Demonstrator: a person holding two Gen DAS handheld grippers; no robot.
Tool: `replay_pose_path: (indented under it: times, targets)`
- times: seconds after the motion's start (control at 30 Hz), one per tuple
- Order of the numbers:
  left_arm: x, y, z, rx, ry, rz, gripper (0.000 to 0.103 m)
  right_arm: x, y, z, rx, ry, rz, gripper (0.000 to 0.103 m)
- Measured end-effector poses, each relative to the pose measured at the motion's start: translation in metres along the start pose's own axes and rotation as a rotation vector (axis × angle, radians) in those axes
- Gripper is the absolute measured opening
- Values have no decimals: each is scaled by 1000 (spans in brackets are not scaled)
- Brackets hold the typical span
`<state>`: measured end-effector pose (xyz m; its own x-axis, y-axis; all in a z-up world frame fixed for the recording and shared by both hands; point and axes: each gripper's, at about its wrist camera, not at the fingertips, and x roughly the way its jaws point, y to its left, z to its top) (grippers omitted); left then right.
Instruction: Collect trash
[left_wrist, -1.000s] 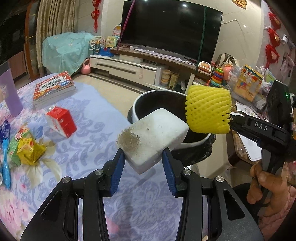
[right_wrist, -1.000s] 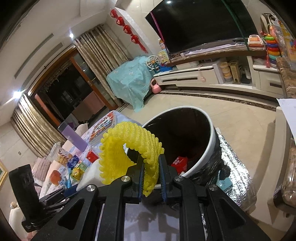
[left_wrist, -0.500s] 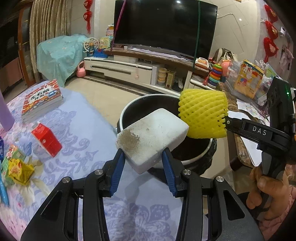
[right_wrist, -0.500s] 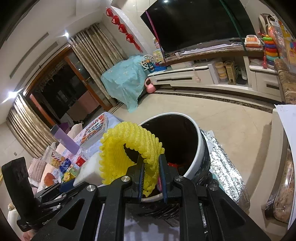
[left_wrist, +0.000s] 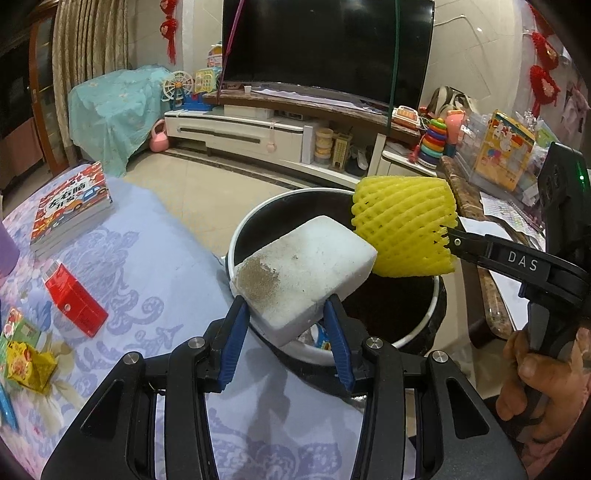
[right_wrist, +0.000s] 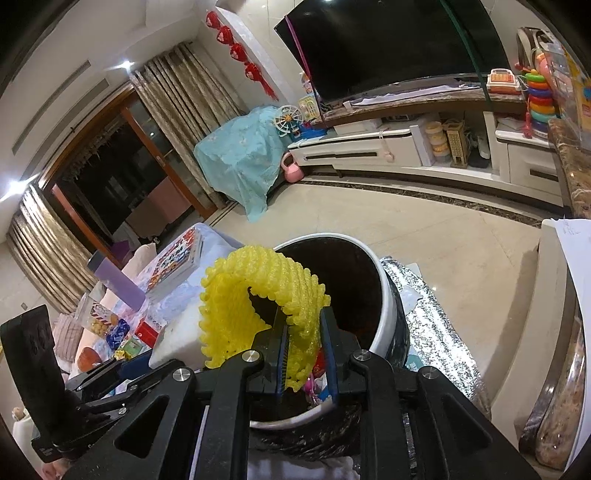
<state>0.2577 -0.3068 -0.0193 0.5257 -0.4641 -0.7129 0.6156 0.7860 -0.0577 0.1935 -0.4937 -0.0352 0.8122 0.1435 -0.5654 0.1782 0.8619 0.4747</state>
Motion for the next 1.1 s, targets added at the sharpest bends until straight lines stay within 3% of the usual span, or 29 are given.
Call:
replay_pose_path:
  times: [0.3, 0.43, 0.57, 0.8, 0.97, 1.1]
  targets:
    - [7, 1, 3, -11, 22, 4, 46, 3, -1, 1, 9, 15, -10, 21]
    - [4, 0, 3, -11, 14, 1, 47, 2, -2, 2, 19, 13, -4, 54]
    - [0, 3, 1, -27, 10, 3, 63, -3, 0, 2, 17, 5, -3, 56]
    - [-15, 15, -16, -79, 6, 8, 65, -15, 8, -1, 12, -20, 7, 75]
    - [-33, 34, -40, -154, 3, 22, 68, -24, 19, -12, 16, -32, 36, 97]
    - [-52, 55, -62, -226, -11, 42, 70, -28, 33, -21, 3, -28, 56, 97]
